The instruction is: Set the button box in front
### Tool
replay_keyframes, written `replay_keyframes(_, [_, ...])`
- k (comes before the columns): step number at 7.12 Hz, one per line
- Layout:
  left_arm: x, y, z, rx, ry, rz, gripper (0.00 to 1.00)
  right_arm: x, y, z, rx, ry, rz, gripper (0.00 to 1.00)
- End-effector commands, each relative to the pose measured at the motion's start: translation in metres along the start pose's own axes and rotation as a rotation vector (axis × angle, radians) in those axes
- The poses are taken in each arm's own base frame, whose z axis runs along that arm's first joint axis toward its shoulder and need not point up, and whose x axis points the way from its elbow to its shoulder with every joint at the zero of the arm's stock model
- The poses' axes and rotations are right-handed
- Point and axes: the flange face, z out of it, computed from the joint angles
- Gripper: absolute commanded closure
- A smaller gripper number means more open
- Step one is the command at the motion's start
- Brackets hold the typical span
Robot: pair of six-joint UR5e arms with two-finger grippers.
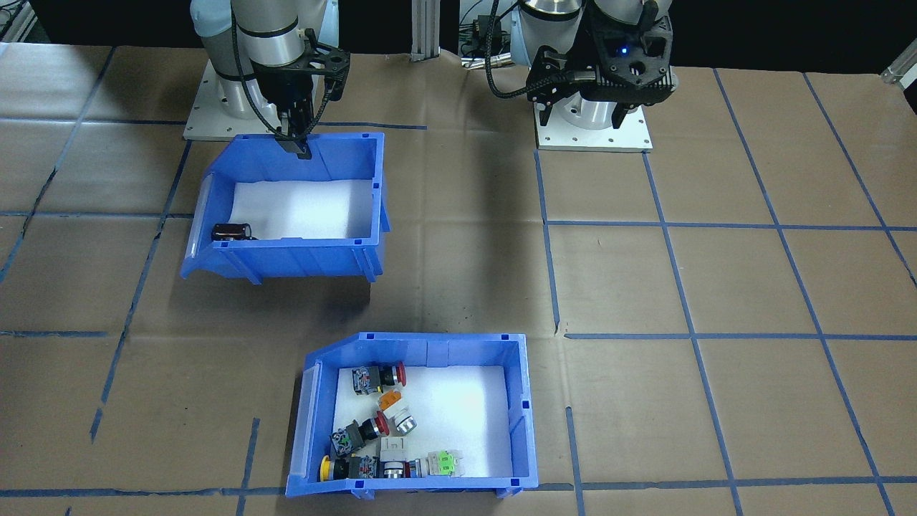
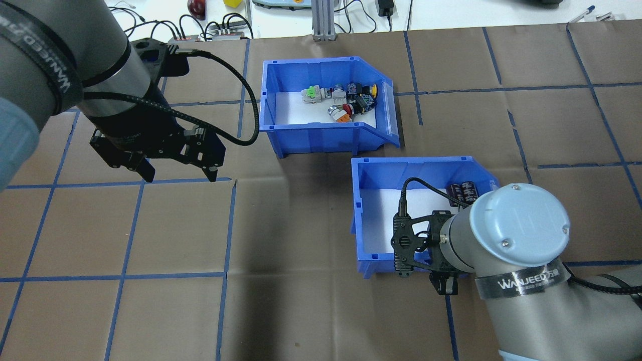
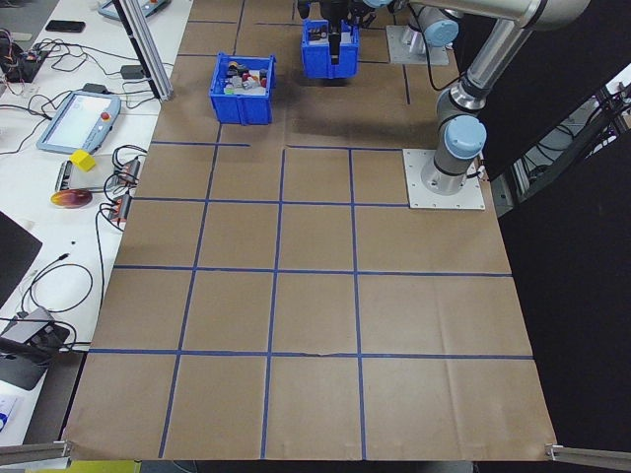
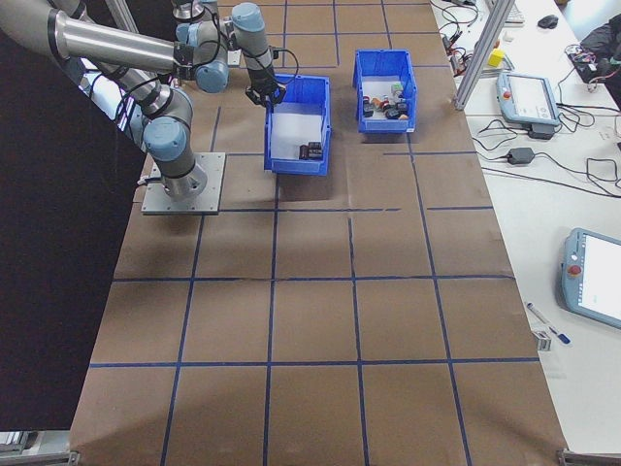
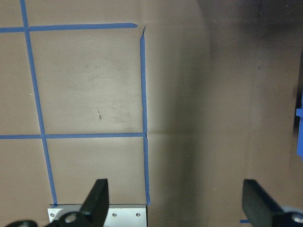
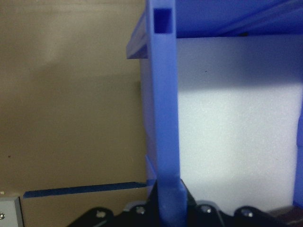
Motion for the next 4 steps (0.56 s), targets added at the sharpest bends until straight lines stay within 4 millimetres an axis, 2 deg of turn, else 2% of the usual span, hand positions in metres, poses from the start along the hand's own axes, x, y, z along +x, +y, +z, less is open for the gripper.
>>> replay_keyframes(1, [-0.003, 0.01, 0.006, -0.005, -0.007, 0.011, 0.01, 0.001, -0.049, 0.004, -0.028, -0.002, -0.023, 0.9])
replay_keyframes(2, [-0.003, 0.01, -0.008, 0.024, -0.015, 0.007, 0.01, 0.0, -0.068, 0.011, -0.031, 0.008, -0.02, 0.9])
replay_keyframes(3, [-0.005, 0.009, 0.006, -0.005, -0.011, 0.008, 0.01, -0.002, -0.087, 0.017, -0.034, -0.004, -0.009, 0.9])
replay_keyframes(4, [-0.005, 0.009, 0.003, 0.012, -0.012, 0.008, 0.01, -0.005, -0.102, 0.021, -0.042, -0.002, -0.023, 0.9])
